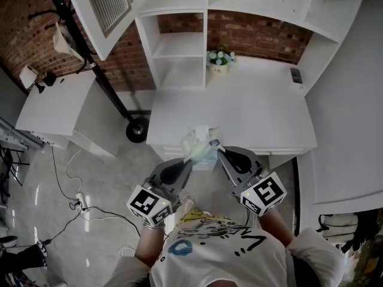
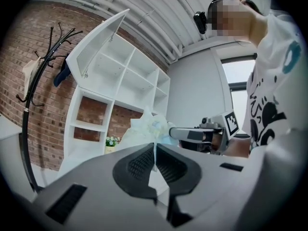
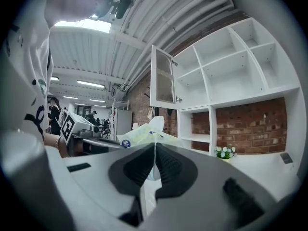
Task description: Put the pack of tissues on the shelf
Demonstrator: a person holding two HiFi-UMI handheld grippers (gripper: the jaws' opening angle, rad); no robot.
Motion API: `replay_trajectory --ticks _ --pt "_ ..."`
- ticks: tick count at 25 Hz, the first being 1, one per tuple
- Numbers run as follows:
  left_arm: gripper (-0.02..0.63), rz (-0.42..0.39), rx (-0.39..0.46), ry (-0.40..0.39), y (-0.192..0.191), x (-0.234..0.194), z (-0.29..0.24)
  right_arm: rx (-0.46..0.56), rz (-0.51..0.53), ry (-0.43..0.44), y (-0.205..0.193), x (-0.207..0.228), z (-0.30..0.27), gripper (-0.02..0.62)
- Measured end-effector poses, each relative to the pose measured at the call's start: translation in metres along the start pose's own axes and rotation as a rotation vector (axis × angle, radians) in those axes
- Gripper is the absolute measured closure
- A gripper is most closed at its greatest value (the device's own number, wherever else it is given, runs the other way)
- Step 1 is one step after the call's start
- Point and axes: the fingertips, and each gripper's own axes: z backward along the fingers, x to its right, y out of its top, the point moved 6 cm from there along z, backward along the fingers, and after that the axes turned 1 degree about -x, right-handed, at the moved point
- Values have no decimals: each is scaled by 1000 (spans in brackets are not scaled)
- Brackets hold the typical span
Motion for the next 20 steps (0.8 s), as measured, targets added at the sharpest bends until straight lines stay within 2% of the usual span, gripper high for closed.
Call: replay_trajectory --ticks 4,15,20 --pt "588 -7 11 -15 18 -33 -12 13 18 -21 15 15 -30 568" --pt "588 -112 33 -55 80 -112 -37 46 90 -90 63 45 -100 568" --pt "588 -173 65 -71 102 -136 -47 49 181 -142 85 51 -120 568"
